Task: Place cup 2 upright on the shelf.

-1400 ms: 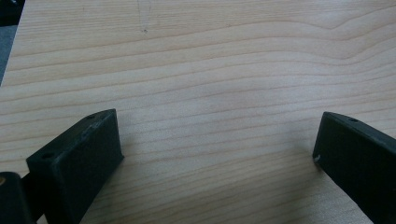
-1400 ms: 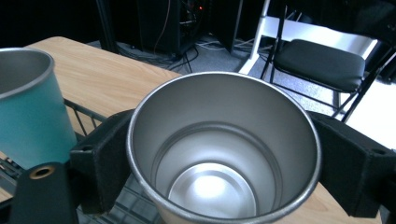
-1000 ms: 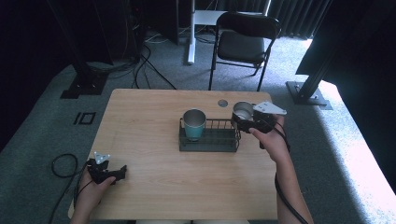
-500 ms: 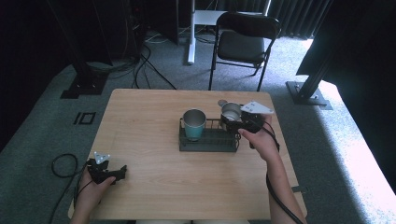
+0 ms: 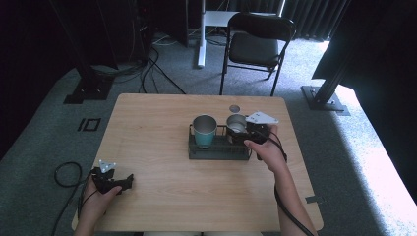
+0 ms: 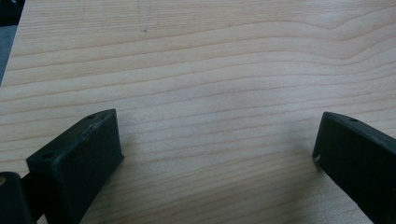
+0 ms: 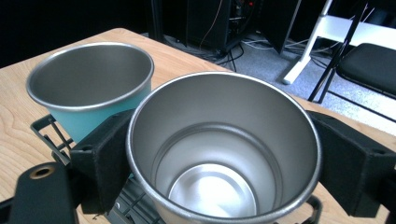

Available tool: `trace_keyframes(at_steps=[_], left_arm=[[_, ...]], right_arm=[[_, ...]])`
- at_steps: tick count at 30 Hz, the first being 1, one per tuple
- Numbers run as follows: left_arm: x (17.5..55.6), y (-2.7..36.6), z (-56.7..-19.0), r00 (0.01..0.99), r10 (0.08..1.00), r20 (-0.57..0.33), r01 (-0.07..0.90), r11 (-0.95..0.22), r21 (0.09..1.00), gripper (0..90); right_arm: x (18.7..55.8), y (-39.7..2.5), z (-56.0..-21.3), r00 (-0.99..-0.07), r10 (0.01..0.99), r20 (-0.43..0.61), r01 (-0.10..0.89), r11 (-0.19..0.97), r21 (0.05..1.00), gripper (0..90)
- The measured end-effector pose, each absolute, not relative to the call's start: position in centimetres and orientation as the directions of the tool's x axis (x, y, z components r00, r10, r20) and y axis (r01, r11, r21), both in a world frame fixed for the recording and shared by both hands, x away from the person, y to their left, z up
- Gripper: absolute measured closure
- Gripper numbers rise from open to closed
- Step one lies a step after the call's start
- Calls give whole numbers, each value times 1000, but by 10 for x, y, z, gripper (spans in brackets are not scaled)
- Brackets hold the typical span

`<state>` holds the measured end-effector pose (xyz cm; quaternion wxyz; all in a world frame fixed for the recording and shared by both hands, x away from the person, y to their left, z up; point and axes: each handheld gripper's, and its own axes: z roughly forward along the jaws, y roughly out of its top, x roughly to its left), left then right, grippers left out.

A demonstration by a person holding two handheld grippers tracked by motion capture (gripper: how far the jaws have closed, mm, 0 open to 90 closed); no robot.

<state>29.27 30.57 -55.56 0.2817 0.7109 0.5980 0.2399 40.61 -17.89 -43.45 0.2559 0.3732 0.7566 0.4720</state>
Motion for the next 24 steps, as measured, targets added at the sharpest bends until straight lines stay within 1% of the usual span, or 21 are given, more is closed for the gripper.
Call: trace_keyframes(at_steps=[12,24], left_arm=[[293,306,-556,170,986,5,715,-126,687,16],[293,306,-556,169,986,4,715,-126,688,16]], right_arm=[[409,-171,-453,-605,795,-31,340,294,893,132],[410,-168,-463,-612,790,-31,354,309,883,132]])
